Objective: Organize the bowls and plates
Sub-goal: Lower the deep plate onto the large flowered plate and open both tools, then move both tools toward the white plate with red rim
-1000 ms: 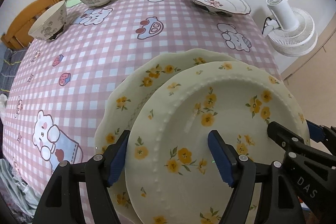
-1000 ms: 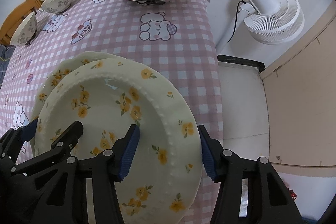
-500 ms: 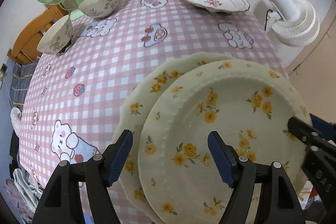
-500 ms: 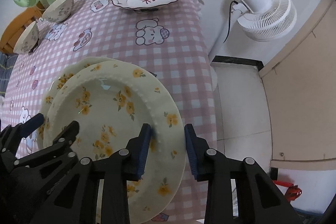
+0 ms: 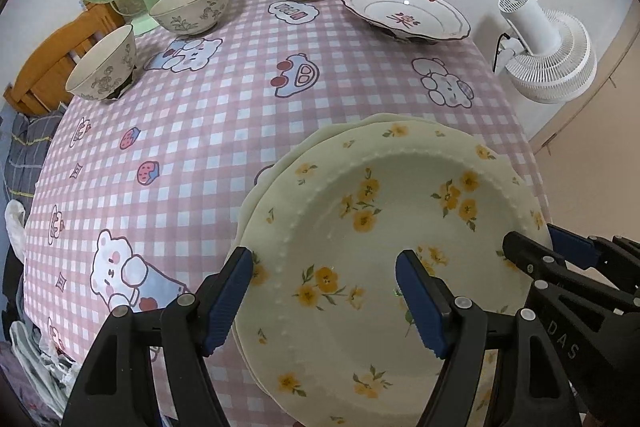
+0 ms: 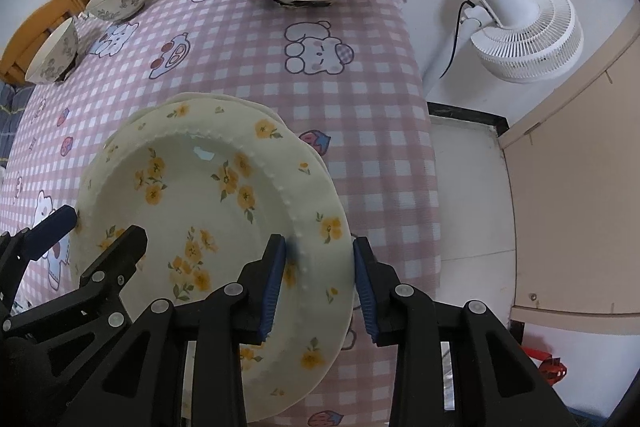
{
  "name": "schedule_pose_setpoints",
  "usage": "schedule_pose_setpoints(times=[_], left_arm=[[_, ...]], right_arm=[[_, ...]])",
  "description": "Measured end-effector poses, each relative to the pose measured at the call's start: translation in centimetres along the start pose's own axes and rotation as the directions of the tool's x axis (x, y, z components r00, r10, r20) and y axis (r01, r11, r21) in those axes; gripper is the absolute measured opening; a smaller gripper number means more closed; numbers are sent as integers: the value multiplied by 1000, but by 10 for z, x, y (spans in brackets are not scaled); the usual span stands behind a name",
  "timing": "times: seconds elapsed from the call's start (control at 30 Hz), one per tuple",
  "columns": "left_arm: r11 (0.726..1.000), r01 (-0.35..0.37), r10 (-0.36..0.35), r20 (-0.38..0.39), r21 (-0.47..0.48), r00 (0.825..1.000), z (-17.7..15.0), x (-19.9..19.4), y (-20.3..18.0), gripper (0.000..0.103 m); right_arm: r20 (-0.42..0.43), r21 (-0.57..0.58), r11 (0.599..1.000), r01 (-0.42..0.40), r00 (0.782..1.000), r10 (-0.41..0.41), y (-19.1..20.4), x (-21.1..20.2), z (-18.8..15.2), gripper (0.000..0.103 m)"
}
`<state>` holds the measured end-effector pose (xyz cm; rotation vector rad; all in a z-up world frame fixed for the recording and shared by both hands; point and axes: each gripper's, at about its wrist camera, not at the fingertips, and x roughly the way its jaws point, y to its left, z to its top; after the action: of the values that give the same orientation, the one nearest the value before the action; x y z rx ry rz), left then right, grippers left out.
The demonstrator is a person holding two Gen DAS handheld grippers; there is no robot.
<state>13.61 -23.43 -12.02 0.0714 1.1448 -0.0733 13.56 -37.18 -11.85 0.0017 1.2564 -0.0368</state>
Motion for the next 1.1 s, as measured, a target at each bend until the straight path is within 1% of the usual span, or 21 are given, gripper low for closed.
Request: schedule_pose_setpoints(times=[0.1, 0.17, 0.27, 0.33, 0.47, 0.6, 0.67, 0.87, 1.1], left_arm=[[1000, 3, -3, 1, -13, 1000, 0, -1, 0, 76], [1000, 0, 0, 1, -26, 1000, -1, -1, -2, 77], [999, 0, 0, 3, -47, 1000, -3, -3, -3, 79], [998, 0, 0, 10, -56, 1000, -4, -7, -2, 80], [997, 17, -14, 43, -71, 999, -1, -18, 7, 84], [998, 32, -26, 88, -62, 996, 8, -31, 21, 86], [997, 38, -31, 106, -60, 994, 13, -36, 30, 90], [999, 53, -51, 129, -13, 990, 30, -48, 51, 98], [995, 92, -98, 165, 43, 981, 55, -55, 57, 98]], right_arm=[[-3, -24, 1000, -11, 1000, 11, 1, 1, 0, 41], [-1, -42, 999, -17, 1000, 17, 1, 0, 0, 41], [-1, -43, 997, -59, 998, 59, -3, 0, -1, 44], [23, -40, 996, -80, 996, 80, -5, -6, 0, 46], [89, -38, 996, -82, 992, 85, -4, -25, 6, 53], [130, -6, 995, -95, 987, 95, -2, -39, 13, 62], [149, 7, 995, -96, 984, 93, 1, -46, 18, 67], [214, 61, 994, -87, 974, 72, 16, -70, 34, 74], [278, 101, 991, -91, 959, 59, 37, -84, 48, 75]])
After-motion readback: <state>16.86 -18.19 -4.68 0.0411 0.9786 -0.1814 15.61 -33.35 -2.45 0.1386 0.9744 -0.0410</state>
